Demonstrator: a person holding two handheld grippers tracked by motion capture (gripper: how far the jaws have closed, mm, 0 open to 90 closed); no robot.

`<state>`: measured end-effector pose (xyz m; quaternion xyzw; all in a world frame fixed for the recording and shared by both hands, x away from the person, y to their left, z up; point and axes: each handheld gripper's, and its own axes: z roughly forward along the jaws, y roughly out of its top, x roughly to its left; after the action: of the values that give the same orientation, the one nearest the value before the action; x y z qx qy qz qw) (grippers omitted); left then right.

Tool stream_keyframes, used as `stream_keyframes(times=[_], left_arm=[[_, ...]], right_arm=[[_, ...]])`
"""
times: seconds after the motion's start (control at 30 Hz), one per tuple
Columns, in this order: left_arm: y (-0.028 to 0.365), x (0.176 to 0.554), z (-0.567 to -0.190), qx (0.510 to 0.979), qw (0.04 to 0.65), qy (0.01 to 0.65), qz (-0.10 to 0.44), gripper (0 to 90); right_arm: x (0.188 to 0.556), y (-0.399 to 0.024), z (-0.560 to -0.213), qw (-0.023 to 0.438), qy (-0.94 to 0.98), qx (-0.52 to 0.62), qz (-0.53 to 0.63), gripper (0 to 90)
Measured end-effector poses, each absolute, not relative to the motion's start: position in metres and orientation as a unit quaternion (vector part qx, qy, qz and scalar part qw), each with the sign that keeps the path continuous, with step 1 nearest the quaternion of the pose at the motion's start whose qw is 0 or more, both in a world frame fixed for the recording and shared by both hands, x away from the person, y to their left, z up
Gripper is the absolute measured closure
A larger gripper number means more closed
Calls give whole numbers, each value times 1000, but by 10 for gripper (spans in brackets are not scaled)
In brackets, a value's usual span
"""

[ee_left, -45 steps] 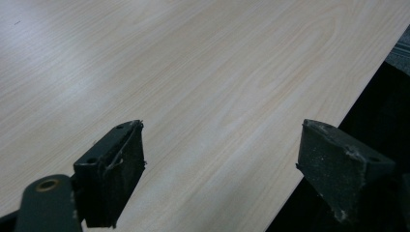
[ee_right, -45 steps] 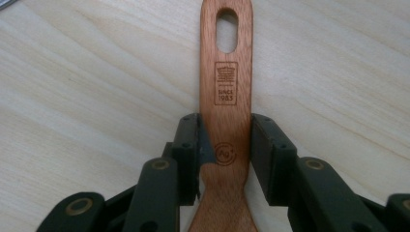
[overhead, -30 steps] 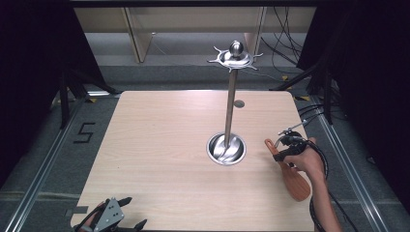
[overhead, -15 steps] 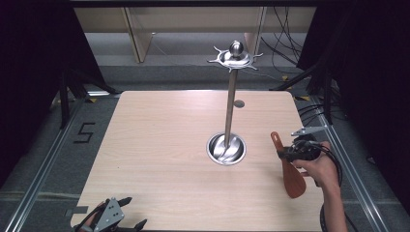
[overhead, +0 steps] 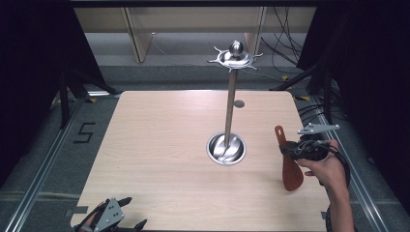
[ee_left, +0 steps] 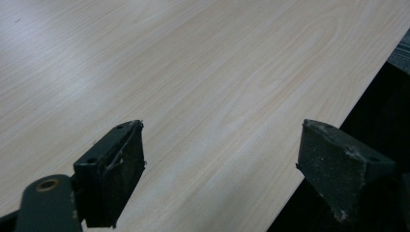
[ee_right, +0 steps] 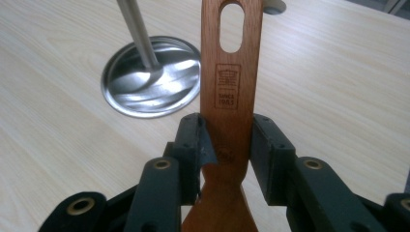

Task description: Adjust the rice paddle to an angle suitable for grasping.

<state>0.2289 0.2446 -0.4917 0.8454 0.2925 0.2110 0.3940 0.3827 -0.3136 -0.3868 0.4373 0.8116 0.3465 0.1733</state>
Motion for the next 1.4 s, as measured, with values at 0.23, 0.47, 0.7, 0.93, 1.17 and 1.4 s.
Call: stream_keyframes(times=[0.23, 0.47, 0.7, 0.93, 1.17, 1.4], left_arm=[[243, 228, -492, 842, 400, 295, 207, 162], [244, 228, -492, 841, 405, 290, 210, 162], [243, 228, -492, 843, 400, 294, 208, 162], [242, 227, -493, 837, 408, 300, 205, 162], [243, 227, -492, 842, 402, 293, 210, 162], [243, 227, -493, 841, 403, 295, 207, 162]], right_arm=[[378, -306, -372, 181, 805, 418, 380, 670], [375, -297, -361, 204, 792, 396, 418, 671], [372, -290, -351, 215, 778, 375, 456, 670], [368, -284, -341, 214, 779, 354, 472, 670], [364, -275, -332, 222, 771, 343, 489, 671], [362, -271, -327, 220, 775, 336, 489, 671]])
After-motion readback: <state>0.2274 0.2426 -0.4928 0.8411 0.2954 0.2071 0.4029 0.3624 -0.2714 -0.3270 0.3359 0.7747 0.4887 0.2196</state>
